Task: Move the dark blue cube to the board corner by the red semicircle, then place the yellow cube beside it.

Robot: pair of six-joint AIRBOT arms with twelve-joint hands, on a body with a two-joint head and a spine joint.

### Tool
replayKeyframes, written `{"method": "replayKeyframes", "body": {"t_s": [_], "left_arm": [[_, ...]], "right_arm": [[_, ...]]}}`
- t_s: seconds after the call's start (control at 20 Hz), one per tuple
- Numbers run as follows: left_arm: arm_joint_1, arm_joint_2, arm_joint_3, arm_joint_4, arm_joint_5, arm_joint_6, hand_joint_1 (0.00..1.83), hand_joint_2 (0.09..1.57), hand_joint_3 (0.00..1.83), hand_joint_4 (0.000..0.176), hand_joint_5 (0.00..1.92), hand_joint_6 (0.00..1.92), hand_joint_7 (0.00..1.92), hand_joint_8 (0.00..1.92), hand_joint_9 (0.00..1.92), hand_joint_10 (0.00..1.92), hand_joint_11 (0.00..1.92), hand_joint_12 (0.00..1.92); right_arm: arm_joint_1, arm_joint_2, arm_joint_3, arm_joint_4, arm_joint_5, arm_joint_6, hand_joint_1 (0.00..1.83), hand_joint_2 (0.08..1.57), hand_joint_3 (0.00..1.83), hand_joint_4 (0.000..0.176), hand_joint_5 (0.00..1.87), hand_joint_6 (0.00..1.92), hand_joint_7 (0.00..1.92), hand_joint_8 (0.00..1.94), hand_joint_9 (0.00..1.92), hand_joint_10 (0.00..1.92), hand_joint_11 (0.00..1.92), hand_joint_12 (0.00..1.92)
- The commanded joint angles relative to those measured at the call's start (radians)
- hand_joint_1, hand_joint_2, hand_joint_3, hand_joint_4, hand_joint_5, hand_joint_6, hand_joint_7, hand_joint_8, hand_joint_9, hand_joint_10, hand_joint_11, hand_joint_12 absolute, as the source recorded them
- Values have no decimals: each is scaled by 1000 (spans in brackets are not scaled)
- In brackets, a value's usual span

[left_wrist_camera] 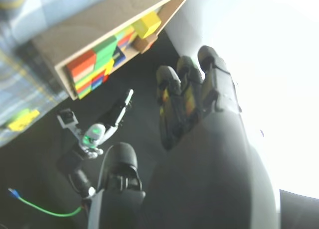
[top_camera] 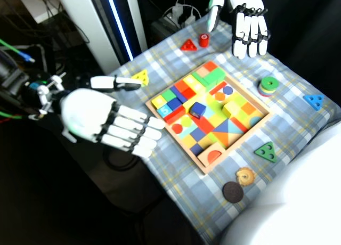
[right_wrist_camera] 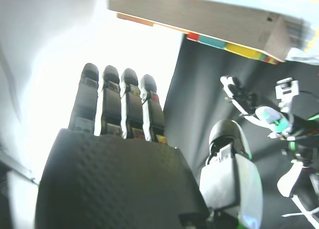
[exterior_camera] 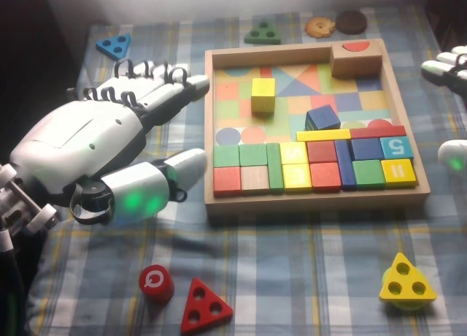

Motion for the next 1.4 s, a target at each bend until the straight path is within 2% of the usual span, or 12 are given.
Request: {"method": "replayKeyframes", "body": {"t_s": [0.0,0.15,0.25,0.4,0.5,0.6,0.65,0.75,0.9,1.05,1.15,1.35], "left_arm": [[-9,7,-1,19,-137,3,0,1396,98,0,111,20,0,0,0,0,0,0],[-9,16,-4,22,-164,3,0,1410,96,0,125,22,0,0,0,0,0,0],[-9,31,-8,22,-185,3,0,1447,53,0,122,1,0,0,0,0,0,0],[-8,47,-13,25,-204,3,0,1475,59,0,113,2,0,0,0,0,0,0],[-5,52,-17,29,-223,3,0,1463,48,0,91,2,5,2,0,0,0,0],[-5,52,-18,33,-231,3,0,1437,31,0,99,5,36,13,0,0,0,0],[-6,51,-18,35,-230,3,0,1426,24,0,104,7,47,17,0,0,0,0],[-8,48,-15,37,-222,3,0,1391,5,0,111,8,57,18,0,0,0,0],[-11,38,-11,41,-207,3,0,1366,0,0,109,5,43,8,0,0,0,0],[-25,20,0,44,-196,3,0,1373,0,0,113,6,38,5,0,0,0,0],[-27,17,2,48,-184,3,0,1358,0,0,121,8,17,0,0,0,0,0],[-26,16,3,48,-170,3,0,1420,20,0,138,11,15,1,0,0,0,0]], "right_arm": [[28,5,13,-8,78,16,0,1091,18,17,149,9,104,10,0,0,0,0],[70,4,40,-81,17,63,0,1049,0,5,163,11,130,17,24,9,0,0],[103,2,56,-136,-23,99,0,1024,0,54,123,0,102,1,0,0,0,0],[165,-14,84,-228,-86,145,0,1031,0,58,115,0,97,0,4,1,0,0],[199,-44,124,-301,-122,233,0,1028,0,97,105,4,75,0,0,0,0,0],[233,-73,162,-374,-169,297,0,981,0,63,68,0,48,0,0,0,0,0],[245,-81,169,-395,-188,298,0,900,0,85,54,0,16,1,0,0,0,0],[274,-96,180,-439,-225,298,0,882,0,72,90,13,26,7,0,0,0,0],[320,-133,214,-510,-288,308,0,873,0,103,150,9,18,0,0,0,0,0],[334,-163,258,-558,-303,379,0,955,17,81,247,10,14,0,0,0,0,0],[345,-172,266,-573,-313,379,0,993,20,0,408,20,0,0,0,0,0,0],[377,-180,274,-612,-336,379,0,968,0,0,476,16,0,0,0,0,0,0]]}}
